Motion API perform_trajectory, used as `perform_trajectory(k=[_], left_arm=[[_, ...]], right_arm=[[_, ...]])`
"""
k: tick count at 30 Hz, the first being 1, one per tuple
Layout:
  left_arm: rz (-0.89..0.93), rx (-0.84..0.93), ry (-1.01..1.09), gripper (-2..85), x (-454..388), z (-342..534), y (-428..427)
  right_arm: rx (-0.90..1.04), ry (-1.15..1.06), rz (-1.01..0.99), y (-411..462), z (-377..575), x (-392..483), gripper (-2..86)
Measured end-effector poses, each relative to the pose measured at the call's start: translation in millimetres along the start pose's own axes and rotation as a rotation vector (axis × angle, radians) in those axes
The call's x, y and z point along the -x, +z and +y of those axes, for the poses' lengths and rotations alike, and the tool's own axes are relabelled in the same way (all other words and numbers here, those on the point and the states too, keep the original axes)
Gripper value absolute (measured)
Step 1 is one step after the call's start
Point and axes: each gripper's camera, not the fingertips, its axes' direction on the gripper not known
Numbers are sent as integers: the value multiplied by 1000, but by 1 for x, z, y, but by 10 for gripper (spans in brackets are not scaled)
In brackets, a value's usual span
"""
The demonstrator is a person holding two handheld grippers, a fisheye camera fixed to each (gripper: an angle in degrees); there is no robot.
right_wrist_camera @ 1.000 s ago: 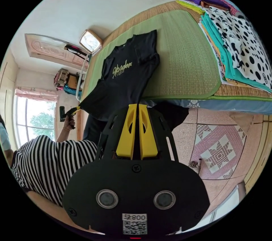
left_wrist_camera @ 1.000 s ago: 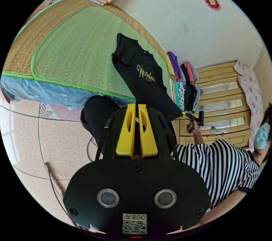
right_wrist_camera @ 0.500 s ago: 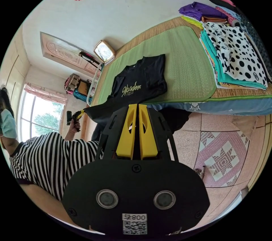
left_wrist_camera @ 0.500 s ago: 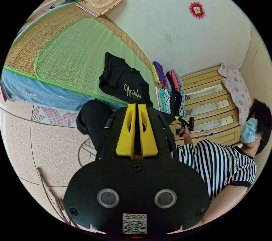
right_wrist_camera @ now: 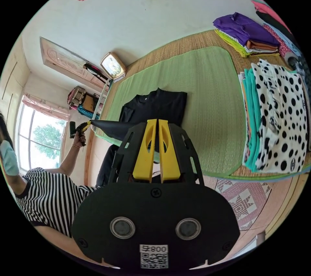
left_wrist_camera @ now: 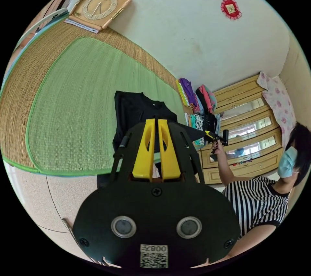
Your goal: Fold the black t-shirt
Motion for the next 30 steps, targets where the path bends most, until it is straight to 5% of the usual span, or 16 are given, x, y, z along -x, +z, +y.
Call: perform_trajectory(k=[14, 30], left_arm=[[-71, 90, -112, 15, 53, -181, 128], [-129, 80, -186, 48, 94, -266, 228]], right_arm=[[193, 35, 77, 147, -172, -56, 7], [229, 130, 35, 284, -199, -84, 19]])
